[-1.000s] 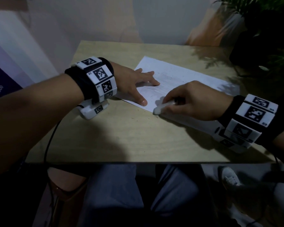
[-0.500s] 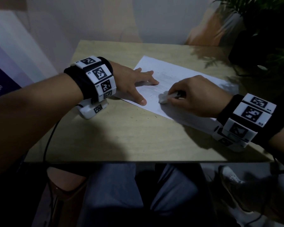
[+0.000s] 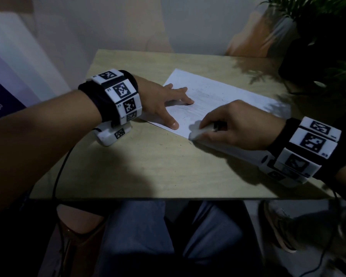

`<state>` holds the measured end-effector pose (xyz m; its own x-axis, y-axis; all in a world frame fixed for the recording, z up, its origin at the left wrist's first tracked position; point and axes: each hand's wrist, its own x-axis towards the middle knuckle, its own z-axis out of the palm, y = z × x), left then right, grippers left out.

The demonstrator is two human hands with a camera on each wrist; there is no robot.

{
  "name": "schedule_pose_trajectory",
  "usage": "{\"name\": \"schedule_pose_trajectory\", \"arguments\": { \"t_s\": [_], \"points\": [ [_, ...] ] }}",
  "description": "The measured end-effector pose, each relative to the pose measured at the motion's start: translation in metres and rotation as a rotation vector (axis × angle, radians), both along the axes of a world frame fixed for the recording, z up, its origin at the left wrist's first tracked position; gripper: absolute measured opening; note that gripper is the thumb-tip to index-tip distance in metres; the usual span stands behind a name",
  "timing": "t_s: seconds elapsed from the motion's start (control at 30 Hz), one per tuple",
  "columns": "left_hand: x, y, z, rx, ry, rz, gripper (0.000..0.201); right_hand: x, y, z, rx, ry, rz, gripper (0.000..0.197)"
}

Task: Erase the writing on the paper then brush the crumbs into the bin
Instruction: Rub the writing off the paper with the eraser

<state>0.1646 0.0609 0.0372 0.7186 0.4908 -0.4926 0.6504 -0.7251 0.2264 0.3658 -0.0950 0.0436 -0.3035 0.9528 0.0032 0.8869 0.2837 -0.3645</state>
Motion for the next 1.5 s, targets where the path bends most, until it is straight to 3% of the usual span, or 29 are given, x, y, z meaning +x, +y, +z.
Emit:
{"name": "schedule_pose_trajectory", "arguments": {
  "t_s": [0.1,0.2,0.27,0.43,0.63,0.8,1.0,1.2,1.33,1.5],
  "points": [
    [0.000,-0.001,0.002,0.006,0.004,0.002,0.090,-0.001,0.003,-0.001,-0.020,0.022,-0.028,0.042],
    [0.000,-0.002,0.002,0.014,0.001,-0.002,0.089,0.003,0.009,-0.004,0.118,-0.086,-0.088,0.057],
    [-0.001,-0.002,0.001,0.024,-0.004,-0.004,0.088,0.004,0.008,-0.006,0.145,-0.125,-0.058,0.051],
    [-0.001,-0.003,0.000,0.028,-0.008,0.003,0.088,0.000,0.000,0.002,-0.080,0.057,0.021,0.064],
    [-0.002,-0.003,0.001,0.032,0.001,-0.004,0.088,0.003,0.006,-0.005,0.125,-0.101,-0.070,0.065],
    [-0.001,-0.002,0.002,0.015,0.011,0.002,0.089,0.004,-0.003,0.001,-0.057,0.040,-0.012,0.055],
    [-0.002,-0.003,0.002,0.005,-0.006,0.004,0.088,0.009,0.002,-0.006,0.145,-0.118,-0.099,0.062],
    [-0.001,-0.002,0.002,0.003,0.010,0.006,0.089,0.005,-0.002,0.000,-0.011,-0.007,-0.051,0.047],
    [0.000,0.000,0.001,-0.007,0.008,0.009,0.090,0.008,0.001,-0.003,0.124,-0.104,-0.084,0.069],
    [0.000,-0.002,0.003,-0.012,0.015,0.013,0.090,0.003,-0.006,0.000,-0.010,-0.018,-0.028,0.049]
  ]
}}
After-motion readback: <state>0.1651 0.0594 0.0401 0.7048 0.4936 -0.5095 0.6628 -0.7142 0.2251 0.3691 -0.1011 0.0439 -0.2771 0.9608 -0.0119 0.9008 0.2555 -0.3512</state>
